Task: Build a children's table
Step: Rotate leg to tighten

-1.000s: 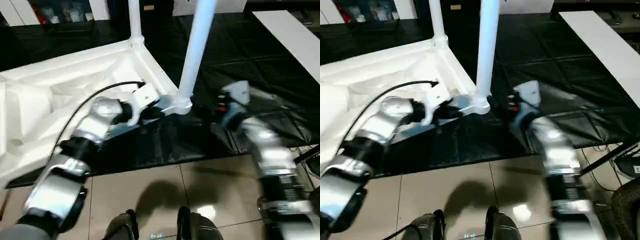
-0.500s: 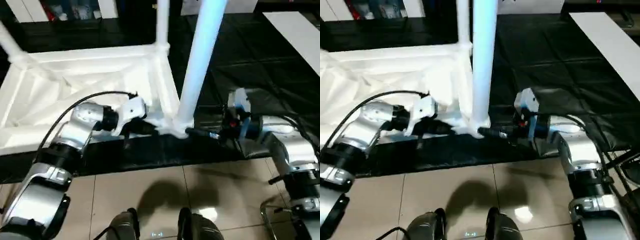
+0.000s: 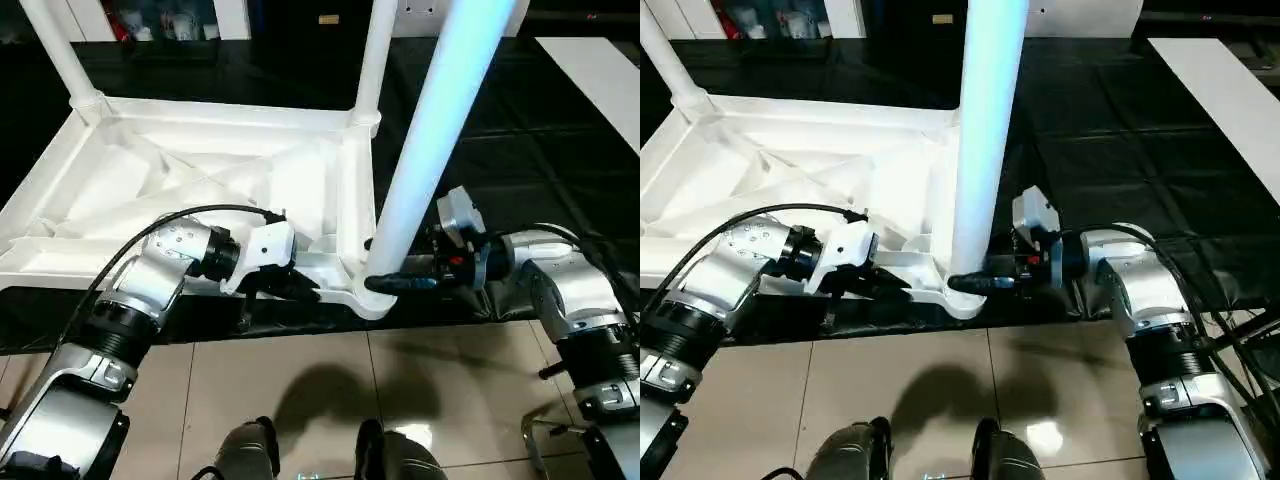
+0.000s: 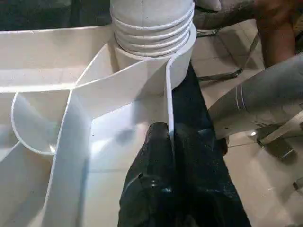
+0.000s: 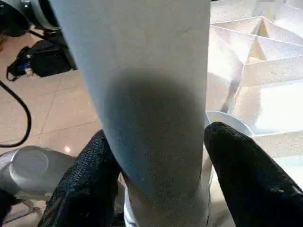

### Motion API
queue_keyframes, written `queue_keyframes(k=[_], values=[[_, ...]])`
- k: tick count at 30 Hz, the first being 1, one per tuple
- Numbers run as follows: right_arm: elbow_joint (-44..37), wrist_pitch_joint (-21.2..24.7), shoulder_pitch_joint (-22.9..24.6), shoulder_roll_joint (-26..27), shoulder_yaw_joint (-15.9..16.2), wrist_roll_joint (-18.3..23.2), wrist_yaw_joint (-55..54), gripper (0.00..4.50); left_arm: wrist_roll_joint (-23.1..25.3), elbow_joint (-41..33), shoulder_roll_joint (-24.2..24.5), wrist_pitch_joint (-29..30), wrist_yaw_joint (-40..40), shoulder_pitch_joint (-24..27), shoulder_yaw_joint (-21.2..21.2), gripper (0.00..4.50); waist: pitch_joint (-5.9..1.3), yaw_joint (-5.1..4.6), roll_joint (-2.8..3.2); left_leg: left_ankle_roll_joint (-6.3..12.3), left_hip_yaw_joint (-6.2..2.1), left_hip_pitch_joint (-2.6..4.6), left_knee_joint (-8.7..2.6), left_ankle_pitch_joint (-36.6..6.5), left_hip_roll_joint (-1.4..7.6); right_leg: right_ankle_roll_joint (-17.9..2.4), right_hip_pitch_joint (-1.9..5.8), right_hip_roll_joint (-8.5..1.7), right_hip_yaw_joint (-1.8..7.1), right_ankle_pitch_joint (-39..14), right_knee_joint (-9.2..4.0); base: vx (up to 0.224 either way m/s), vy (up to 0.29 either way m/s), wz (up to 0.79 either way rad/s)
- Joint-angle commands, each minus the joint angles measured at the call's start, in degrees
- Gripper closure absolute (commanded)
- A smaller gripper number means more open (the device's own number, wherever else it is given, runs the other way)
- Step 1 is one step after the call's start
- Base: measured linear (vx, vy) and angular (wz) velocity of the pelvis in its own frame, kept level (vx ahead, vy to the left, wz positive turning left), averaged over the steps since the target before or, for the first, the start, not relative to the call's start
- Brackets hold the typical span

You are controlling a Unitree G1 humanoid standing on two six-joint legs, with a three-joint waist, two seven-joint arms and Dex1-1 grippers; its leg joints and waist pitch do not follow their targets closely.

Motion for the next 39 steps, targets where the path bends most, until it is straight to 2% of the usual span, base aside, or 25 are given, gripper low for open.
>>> queue_keyframes(k=[1,3,5,12,15,16,18,19,20,23,24,25,26,27,28,29,30,31,32,34,35,36,37,38,39], values=[[0.35,-0.37,-0.18,-0.19,0.47,0.17,1.26,1.91,-0.46,-1.81,-0.52,-0.49,-1.74,0.78,-1.55,4.5,-7.1,-0.32,-0.61,3.69,-1.29,1.42,-3.54,-14.28,3.98,-9.99,3.74,-4.64,3.61,-27.19,-3.75,0.0,0.0,0.0],[0.42,-0.47,-0.11,-0.36,0.77,0.2,1.85,1.99,-0.3,-2.1,-0.27,-0.41,-1.59,0.98,-1.62,4.5,-7.14,-0.33,-0.6,3.58,-1.32,1.42,-3.53,-14.44,3.99,-9.93,3.75,-4.65,3.6,-27.18,-3.75,0.0,0.0,0.0],[0.22,-0.47,0.06,-0.44,0.98,0.2,2.22,2.32,-0.09,-2.21,-0.08,-0.47,-1.25,1.13,-1.56,4.5,-7.2,-0.28,-0.5,3.54,-1.31,1.47,-3.5,-14.42,4.04,-10.2,3.72,-4.63,3.63,-26.69,-3.7,0.0,0.0,0.0],[-0.53,0.36,0.49,-0.09,0.92,0.55,2.29,2.51,-0.22,-1.35,-0.6,0.87,0.68,0.64,-0.52,4.5,-6.94,-0.38,-0.66,3.52,-1.32,1.57,-3.52,-14.98,3.94,-9.96,3.68,-4.63,3.64,-27.63,-3.82,0.0,0.0,0.0],[-2.66,4.5,1.37,1.21,-0.13,1.9,-1.58,2.52,0.22,-0.55,-1.42,4.75,3.87,-0.4,0.39,4.5,-6.68,-0.47,-0.76,3.22,-1.41,1.63,-3.58,-15.42,3.83,-9.22,3.68,-4.61,3.53,-29.82,-4.07,0.0,0.0,0.0],[-3.12,5.37,1.58,1.63,-0.27,1.59,-3.44,2.53,0.63,-0.13,-1.68,5.37,5.14,-0.82,0.62,4.5,-6.23,-0.69,-0.92,2.87,-1.46,1.59,-3.65,-16.14,3.67,-8.31,3.51,-4.66,3.45,-31.91,-4.45,0.0,0.0,0.0],[-3.72,5.77,2.17,3.61,-0.71,-0.54,-10.26,2.53,0.76,1.3,-2.85,6.75,8.12,-2.1,1.66,4.5,-6.24,-0.78,-0.88,2.58,-1.52,1.81,-3.6,-16.58,3.58,-7.6,3.41,-4.71,3.4,-33.55,-4.76,0.0,0.0,0.0],[-4.42,6.28,2.64,6.36,-1.32,-2.98,-18.33,2.53,0.94,2.6,-4.22,8.49,11.41,-3.57,2.66,4.5,-6.01,-1.06,-0.87,1.5,-1.71,2.11,-3.48,-18.25,3.36,-6.11,3.13,-4.75,2.97,-37.19,-5.33,0.0,0.0,0.0],[-4.54,6.38,2.68,6.75,-1.39,-3.26,-19.32,2.53,1.01,2.75,-4.41,8.72,11.87,-3.78,2.76,4.5,-5.6,-1.27,-0.7,1.09,-1.85,2.01,-3.61,-18.9,3.25,-5.45,3.0,-4.7,2.79,-38.39,-5.57,0.0,0.0,0.0],[-4.78,8.51,2.41,12.37,-3.04,-6.23,-32.51,2.54,1.91,4.93,-7.38,11.72,18.72,-6.67,4.09,4.5,-5.49,-3.03,-0.6,-0.59,-2.6,2.27,-3.38,-23.47,3.12,-2.09,3.28,-4.9,1.36,-42.49,-6.69,0.0,0.0,0.0],[-4.3,9.19,1.92,14.44,-3.68,-6.92,-36.67,2.54,2.16,5.87,-8.39,12.59,20.62,-7.65,4.33,4.5,-5.49,-3.03,-0.6,-0.59,-2.6,2.27,-3.38,-23.47,3.12,-2.09,3.28,-4.9,1.36,-42.49,-6.69,0.0,0.0,0.0],[-3.31,9.73,1.13,16.6,-4.37,-8.26,-41.89,2.54,2.74,7.25,-9.61,13.35,23.45,-8.82,4.6,4.5,-5.37,-3.87,0.03,-0.66,-2.9,2.53,-3.44,-26.06,3.39,-1.95,3.39,-4.83,0.48,-41.48,-7.15,0.0,0.0,0.0],[-3.31,9.73,1.13,16.6,-4.37,-8.26,-41.89,2.54,2.74,7.25,-9.61,13.35,23.45,-8.82,4.6,4.5,-5.19,-4.21,0.21,-0.75,-3.05,2.34,-3.7,-27.33,3.69,-1.84,3.54,-4.68,0.15,-40.84,-7.18,0.0,0.0,0.0],[-2.34,10.41,0.23,18.89,-4.83,-10.09,-47.59,2.55,3.31,8.86,-10.95,14.31,26.58,-10.12,4.83,4.5,-5.24,-4.59,0.67,-1.27,-3.48,2.34,-4.31,-31.06,4.55,-1.57,4.06,-4.42,-0.44,-38.41,-6.68,0.0,0.0,0.0],[-2.01,10.74,-0.08,19.65,-4.95,-10.68,-49.44,2.55,3.47,9.4,-11.4,14.6,27.61,-10.55,4.91,4.5,-5.19,-4.81,0.86,-1.8,-3.62,2.28,-4.8,-32.82,4.98,-2.08,4.07,-4.25,-0.28,-36.27,-6.01,0.0,0.0,0.0],[-1.51,11.43,-0.7,21.36,-5.04,-11.82,-53.43,2.55,3.77,10.8,-12.62,15.31,30.58,-11.63,5.43,4.5,-5.0,-5.1,0.56,-3.0,-3.48,2.74,-5.36,-36.83,4.91,-3.19,3.53,-4.15,0.47,-34.13,-5.32,0.0,0.0,0.0],[-0.61,12.29,-1.55,23.77,-5.31,-13.03,-58.27,2.55,4.16,12.42,-13.98,15.9,33.46,-12.9,5.88,4.5,-5.05,-5.09,0.32,-3.2,-3.22,3.23,-4.88,-36.25,4.29,-3.36,3.11,-4.51,0.57,-35.54,-5.94,0.0,0.0,0.0],[1.07,12.81,-2.84,26.39,-5.86,-14.01,-63.55,2.55,4.81,14.04,-15.43,16.16,37.09,-14.21,6.3,4.5,-4.95,-5.15,0.12,-3.04,-2.87,3.8,-3.37,-32.69,3.0,-3.03,2.52,-5.48,0.07,-40.5,-7.5,0.0,0.0,0.0],[2.92,13.12,-4.26,30.0,-7.52,-14.24,-70.05,2.55,5.58,15.96,-17.18,16.47,41.19,-15.75,6.92,4.5,-4.86,-5.24,0.0,-2.32,-2.72,3.58,-2.6,-28.99,2.38,-1.05,3.03,-5.55,-0.95,-43.98,-8.84,0.0,0.0,0.0],[3.31,13.16,-4.63,31.05,-8.25,-13.37,-70.71,2.55,5.6,16.22,-17.61,16.68,41.64,-16.06,7.04,4.5,-4.87,-5.18,0.37,-1.48,-2.7,3.57,-2.68,-28.27,2.79,0.23,3.39,-5.29,-1.58,-43.37,-9.28,0.0,0.0,0.0],[3.91,12.99,-5.4,32.81,-9.1,-12.03,-70.99,2.21,5.18,16.75,-18.61,17.13,43.0,-16.79,7.53,4.5,-5.09,-5.23,1.08,-1.17,-3.54,2.65,-4.53,-32.76,4.86,-0.21,4.47,-4.57,-1.16,-35.71,-6.85,0.0,0.0,0.0],[3.91,12.99,-5.4,32.81,-9.1,-12.03,-70.99,2.21,5.18,16.75,-18.61,17.13,43.0,-16.79,7.53,4.5,-5.09,-5.23,1.08,-1.17,-3.54,2.65,-4.53,-32.76,4.86,-0.21,4.47,-4.57,-1.16,-35.71,-6.85,0.0,0.0,0.0],[4.63,11.02,-5.94,33.03,-8.65,-11.9,-69.46,2.01,4.85,16.71,-19.08,17.54,43.59,-17.21,7.78,4.5,-5.3,-5.2,0.87,-2.39,-3.66,2.58,-6.2,-36.95,5.58,-3.3,4.07,-4.17,0.77,-26.6,-4.1,0.0,0.0,0.0],[4.59,10.29,-5.93,32.68,-8.49,-12.01,-68.76,1.85,4.81,16.61,-19.01,17.57,43.61,-17.23,7.8,4.5,-5.41,-5.13,0.59,-2.74,-3.34,2.91,-5.69,-36.25,4.75,-4.29,3.56,-4.67,1.13,-26.76,-4.69,0.0,0.0,0.0],[4.39,9.6,-5.78,32.26,-8.82,-11.74,-68.03,1.85,4.8,16.32,-18.75,17.48,43.3,-17.06,7.76,4.5,-5.58,-4.72,-0.43,-1.95,-2.57,2.69,-4.19,-30.03,2.8,-5.45,3.22,-5.85,1.74,-30.17,-5.86,0.0,0.0,0.0]])
